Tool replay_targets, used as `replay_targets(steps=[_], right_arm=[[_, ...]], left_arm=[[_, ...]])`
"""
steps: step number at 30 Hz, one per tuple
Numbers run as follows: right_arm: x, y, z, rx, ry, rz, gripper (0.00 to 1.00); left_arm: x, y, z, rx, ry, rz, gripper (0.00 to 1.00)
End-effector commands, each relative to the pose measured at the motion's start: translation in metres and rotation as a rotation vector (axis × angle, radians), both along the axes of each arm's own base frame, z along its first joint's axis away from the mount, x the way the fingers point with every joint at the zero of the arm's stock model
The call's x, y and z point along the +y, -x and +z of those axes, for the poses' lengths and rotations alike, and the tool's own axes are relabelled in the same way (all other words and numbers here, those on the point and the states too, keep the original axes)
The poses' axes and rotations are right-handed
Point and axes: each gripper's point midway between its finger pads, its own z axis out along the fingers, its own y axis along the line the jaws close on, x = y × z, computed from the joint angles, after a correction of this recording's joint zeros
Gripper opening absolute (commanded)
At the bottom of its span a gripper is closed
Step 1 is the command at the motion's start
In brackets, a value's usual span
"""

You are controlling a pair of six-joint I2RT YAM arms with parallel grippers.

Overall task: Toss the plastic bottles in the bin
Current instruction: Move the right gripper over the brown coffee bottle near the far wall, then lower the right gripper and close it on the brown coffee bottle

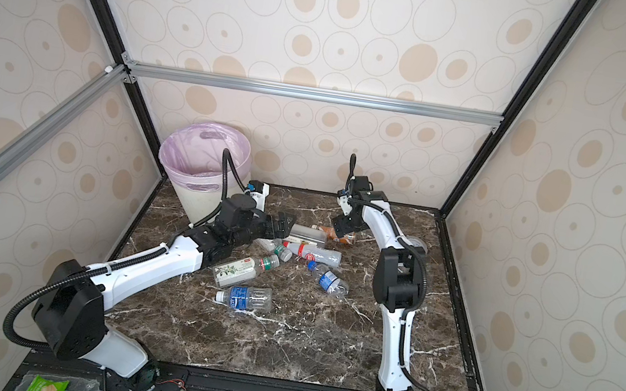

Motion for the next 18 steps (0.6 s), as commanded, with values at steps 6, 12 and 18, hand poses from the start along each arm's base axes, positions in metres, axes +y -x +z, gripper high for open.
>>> replay_targets(steps=[6, 12, 18], right_arm=[[0.012, 0.011, -0.02, 0.081, -0.002, 0.1, 0.84], [0.009, 0.012, -0.032, 0.106, 0.017, 0.096, 0.81], [0.006, 0.014, -0.04, 0.126, 0.028, 0.087, 0.75]], left_arm=[[-0.013, -0.007, -0.006, 0.014, 0.013, -0.014, 0.99], [-0.016, -0.009, -0.014, 0.029, 0.014, -0.02, 0.99], [-0.015, -0.009, -0.016, 0.035, 0.013, -0.018, 0.99]])
